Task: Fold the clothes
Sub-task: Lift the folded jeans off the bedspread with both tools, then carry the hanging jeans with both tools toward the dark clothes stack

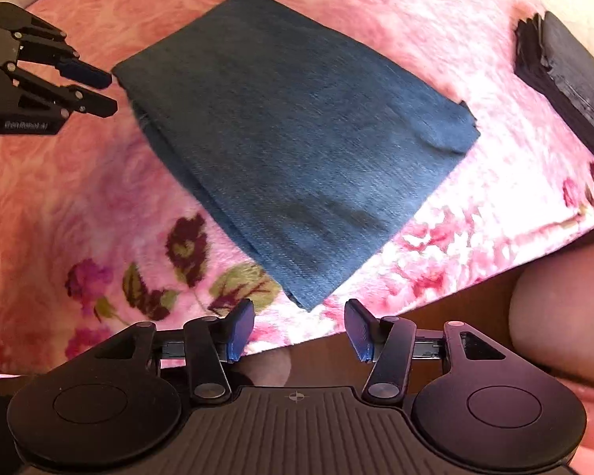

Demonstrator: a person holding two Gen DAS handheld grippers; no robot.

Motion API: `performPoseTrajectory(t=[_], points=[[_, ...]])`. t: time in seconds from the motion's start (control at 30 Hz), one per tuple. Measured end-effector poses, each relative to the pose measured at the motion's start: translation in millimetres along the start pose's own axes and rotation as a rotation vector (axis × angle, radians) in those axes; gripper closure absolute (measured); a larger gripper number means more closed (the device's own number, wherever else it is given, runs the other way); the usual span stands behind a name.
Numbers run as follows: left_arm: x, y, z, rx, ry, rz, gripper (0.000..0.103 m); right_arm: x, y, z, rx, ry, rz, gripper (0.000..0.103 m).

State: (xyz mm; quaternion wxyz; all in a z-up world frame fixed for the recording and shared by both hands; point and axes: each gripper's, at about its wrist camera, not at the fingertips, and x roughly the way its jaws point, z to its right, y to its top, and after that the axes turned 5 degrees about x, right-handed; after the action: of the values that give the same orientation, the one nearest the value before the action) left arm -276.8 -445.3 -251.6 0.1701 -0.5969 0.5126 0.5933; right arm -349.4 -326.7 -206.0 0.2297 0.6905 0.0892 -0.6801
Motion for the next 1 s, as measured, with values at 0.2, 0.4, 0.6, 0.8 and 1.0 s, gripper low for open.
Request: performPoseTrajectory(t=[0.2, 0.4, 0.6, 0.8, 1.0], points=[[2.9, -19.4, 38.4, 0.271, 0.094, 0.045, 0.043, 5.5, -43.5, -14.9, -0.205, -0.055, 0.17, 0.029], [29.2, -32.3, 59.6, 0.444, 0.164, 0.048, 0.039, 43.8, -63.7, -49.4, -0.494, -0.158, 0.295, 0.029], [56.2, -40.2, 68.8, 0.569, 0.209, 0.084, 0.037, 93.5, -50.4, -48.1, -0.677, -0.217, 0.342, 0.03], [76.9, -32.1, 74.2, 0.688, 0.284, 0.115, 0.035, 70.5, -26.4, -14.6, -0.655, -0.099, 0.347, 0.07], [102.5, -20.0, 70.4, 0.806, 0.322, 0.056, 0.058, 31.1, -17.7, -4.3, -0.593, -0.118, 0.381, 0.073]])
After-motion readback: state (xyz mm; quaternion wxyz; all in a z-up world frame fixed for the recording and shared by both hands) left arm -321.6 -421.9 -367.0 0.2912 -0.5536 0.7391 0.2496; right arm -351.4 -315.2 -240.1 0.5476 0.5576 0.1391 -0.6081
